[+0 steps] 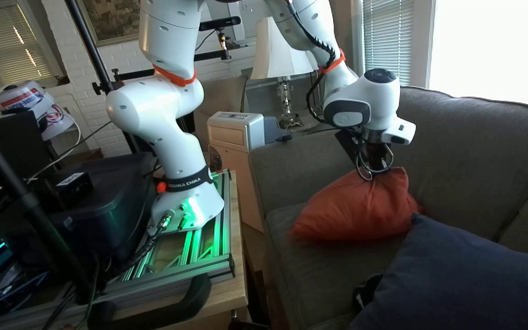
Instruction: Move the dark blue pillow to the right then move the orange pillow to the left.
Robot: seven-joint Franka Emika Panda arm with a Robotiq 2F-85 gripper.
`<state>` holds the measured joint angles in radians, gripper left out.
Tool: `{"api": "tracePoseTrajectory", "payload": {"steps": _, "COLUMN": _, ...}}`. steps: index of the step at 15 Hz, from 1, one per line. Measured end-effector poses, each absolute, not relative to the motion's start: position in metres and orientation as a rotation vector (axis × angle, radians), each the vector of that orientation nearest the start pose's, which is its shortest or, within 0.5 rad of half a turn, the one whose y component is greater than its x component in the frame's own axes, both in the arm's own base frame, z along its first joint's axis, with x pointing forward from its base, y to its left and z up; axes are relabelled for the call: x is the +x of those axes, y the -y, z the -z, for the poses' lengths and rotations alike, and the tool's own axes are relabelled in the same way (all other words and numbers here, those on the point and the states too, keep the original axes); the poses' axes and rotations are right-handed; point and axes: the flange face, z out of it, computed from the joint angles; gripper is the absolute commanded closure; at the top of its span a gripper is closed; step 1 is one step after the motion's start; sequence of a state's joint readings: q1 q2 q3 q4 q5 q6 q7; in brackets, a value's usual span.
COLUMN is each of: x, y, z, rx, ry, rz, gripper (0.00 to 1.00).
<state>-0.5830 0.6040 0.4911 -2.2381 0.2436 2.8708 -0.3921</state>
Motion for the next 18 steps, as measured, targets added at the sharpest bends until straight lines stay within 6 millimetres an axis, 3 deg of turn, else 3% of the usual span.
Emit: {"api": "tracePoseTrajectory", "payload": {"steps": 18, "x": 0.605, "y": 0.002, "z": -0.199, "rx": -2.617, "ry": 0.856, "rz": 0.375, "gripper": 0.98}}
